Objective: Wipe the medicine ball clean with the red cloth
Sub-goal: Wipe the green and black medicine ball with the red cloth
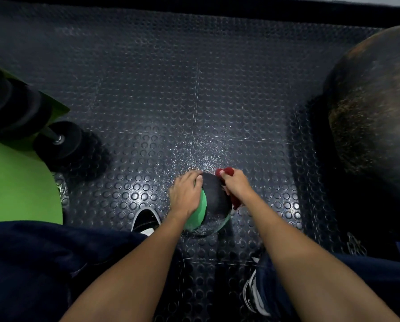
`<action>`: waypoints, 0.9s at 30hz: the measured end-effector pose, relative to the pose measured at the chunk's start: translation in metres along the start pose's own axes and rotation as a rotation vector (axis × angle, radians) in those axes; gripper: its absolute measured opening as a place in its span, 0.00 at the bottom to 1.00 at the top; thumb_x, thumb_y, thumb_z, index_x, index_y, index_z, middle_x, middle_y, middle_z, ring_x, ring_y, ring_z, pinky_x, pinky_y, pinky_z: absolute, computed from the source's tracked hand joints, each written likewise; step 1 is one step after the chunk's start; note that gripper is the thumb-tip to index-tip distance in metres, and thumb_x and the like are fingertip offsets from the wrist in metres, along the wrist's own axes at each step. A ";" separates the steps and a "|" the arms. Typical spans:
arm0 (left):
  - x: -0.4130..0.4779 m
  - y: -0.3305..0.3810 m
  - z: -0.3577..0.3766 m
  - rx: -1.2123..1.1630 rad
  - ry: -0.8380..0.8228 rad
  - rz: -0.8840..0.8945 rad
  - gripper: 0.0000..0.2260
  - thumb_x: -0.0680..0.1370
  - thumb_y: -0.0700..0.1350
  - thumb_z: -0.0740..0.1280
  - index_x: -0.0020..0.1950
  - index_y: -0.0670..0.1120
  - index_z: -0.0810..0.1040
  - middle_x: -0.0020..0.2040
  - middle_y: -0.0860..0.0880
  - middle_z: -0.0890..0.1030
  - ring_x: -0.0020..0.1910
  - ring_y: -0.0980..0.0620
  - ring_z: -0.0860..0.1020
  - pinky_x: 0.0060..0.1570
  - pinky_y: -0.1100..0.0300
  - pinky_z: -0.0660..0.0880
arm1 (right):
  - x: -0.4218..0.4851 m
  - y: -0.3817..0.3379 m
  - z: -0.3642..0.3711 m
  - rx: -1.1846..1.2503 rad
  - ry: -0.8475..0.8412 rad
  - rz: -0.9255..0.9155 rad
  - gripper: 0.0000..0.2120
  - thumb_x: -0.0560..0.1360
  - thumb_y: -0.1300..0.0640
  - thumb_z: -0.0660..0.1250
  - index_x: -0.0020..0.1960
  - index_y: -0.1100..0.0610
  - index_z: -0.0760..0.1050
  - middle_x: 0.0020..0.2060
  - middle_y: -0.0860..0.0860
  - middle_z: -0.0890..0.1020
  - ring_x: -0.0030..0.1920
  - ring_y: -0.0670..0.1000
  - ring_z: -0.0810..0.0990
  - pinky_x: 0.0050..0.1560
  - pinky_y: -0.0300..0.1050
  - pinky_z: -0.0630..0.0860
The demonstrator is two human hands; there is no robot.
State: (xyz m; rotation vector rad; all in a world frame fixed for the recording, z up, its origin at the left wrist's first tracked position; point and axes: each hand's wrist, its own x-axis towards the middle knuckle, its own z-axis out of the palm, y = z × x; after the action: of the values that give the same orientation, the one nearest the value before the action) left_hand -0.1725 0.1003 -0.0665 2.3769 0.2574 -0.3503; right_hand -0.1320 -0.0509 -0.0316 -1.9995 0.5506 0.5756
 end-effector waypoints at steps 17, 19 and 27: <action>-0.005 -0.016 -0.003 -0.097 -0.022 0.063 0.18 0.83 0.57 0.57 0.72 0.56 0.70 0.68 0.51 0.77 0.66 0.51 0.74 0.67 0.37 0.70 | 0.000 0.011 -0.006 -0.100 -0.016 -0.195 0.13 0.78 0.58 0.65 0.62 0.50 0.76 0.55 0.51 0.79 0.47 0.50 0.80 0.49 0.47 0.79; -0.006 -0.018 -0.004 -0.112 -0.019 0.052 0.19 0.83 0.57 0.57 0.73 0.57 0.69 0.69 0.52 0.76 0.67 0.51 0.74 0.67 0.38 0.70 | -0.012 0.014 -0.008 -0.042 -0.072 -0.392 0.16 0.77 0.58 0.67 0.63 0.47 0.76 0.55 0.47 0.76 0.51 0.48 0.77 0.51 0.45 0.78; -0.006 -0.017 -0.007 -0.127 -0.050 0.071 0.18 0.82 0.59 0.57 0.72 0.59 0.68 0.70 0.53 0.75 0.67 0.50 0.73 0.68 0.37 0.69 | 0.003 0.018 0.009 -0.087 -0.066 -0.195 0.11 0.78 0.57 0.65 0.58 0.49 0.78 0.53 0.51 0.82 0.51 0.51 0.78 0.53 0.48 0.75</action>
State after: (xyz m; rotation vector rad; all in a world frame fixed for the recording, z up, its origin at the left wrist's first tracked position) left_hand -0.1816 0.1169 -0.0704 2.2433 0.1669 -0.3494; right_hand -0.1419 -0.0515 -0.0488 -2.0792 0.2904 0.5506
